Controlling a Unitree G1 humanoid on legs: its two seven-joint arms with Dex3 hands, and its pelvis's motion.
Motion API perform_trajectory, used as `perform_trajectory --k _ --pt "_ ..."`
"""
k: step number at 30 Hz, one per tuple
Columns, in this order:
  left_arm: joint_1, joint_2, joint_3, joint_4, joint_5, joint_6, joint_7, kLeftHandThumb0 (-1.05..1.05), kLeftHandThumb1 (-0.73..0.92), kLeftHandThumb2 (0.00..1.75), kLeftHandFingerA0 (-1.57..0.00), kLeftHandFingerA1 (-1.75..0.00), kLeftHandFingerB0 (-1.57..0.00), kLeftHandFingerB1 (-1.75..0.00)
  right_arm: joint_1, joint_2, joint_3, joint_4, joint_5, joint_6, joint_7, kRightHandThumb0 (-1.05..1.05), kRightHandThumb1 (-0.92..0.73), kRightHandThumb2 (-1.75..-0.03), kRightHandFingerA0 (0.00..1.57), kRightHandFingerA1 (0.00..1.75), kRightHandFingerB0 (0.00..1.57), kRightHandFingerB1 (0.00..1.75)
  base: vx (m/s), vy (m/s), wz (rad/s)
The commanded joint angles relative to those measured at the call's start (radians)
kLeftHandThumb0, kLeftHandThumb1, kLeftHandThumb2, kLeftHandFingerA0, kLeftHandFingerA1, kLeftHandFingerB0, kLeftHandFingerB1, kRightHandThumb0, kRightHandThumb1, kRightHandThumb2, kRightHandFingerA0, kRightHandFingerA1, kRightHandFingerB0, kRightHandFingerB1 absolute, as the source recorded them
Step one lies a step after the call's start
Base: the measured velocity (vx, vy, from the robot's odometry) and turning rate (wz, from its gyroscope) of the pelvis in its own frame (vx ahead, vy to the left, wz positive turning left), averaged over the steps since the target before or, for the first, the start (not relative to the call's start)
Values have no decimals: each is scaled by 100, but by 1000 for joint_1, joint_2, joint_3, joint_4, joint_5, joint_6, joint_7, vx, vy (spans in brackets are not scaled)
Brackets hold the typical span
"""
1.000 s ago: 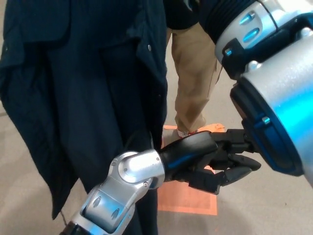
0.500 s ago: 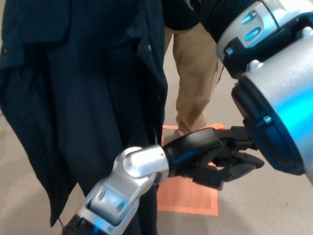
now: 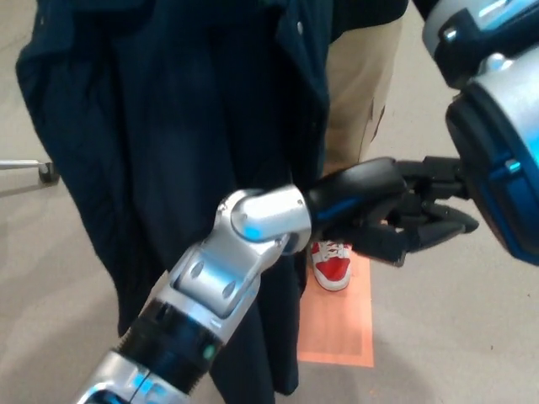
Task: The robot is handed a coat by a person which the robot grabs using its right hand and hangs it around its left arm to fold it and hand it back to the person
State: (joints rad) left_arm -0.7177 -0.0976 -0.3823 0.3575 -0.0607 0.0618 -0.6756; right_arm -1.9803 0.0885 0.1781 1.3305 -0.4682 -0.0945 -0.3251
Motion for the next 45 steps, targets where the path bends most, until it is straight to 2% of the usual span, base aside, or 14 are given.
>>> perform_trajectory --k 1,8,18,33,45 --pt "-58 -6 29 41 -6 -55 -22 -66 92 72 -23 -33 -21 -31 -78 -22 4 -6 3 -24 -3 -38 -86 -65 108 109 87 84 0 0 0" --pt "-122 -8 59 103 -4 -82 -33 -66 92 72 -23 -33 -21 -31 -100 -34 8 -1 3 -27 1 -38 -86 -65 108 109 87 84 0 0 0" --pt "-106 -6 65 96 0 -91 -35 -66 92 72 -23 -33 -21 -31 -101 -20 8 -1 5 -27 0 -38 -86 -65 108 109 87 84 0 0 0" --pt "288 -2 -73 -213 14 0 16 -66 92 72 -23 -33 -21 -31 26 86 7 -14 20 -6 -19 -38 -86 -65 108 109 87 84 0 0 0" --pt "422 -9 -153 -268 19 13 45 -66 92 72 -23 -33 -21 -31 108 107 14 -28 15 2 -30 -38 -86 -65 108 109 87 84 0 0 0"
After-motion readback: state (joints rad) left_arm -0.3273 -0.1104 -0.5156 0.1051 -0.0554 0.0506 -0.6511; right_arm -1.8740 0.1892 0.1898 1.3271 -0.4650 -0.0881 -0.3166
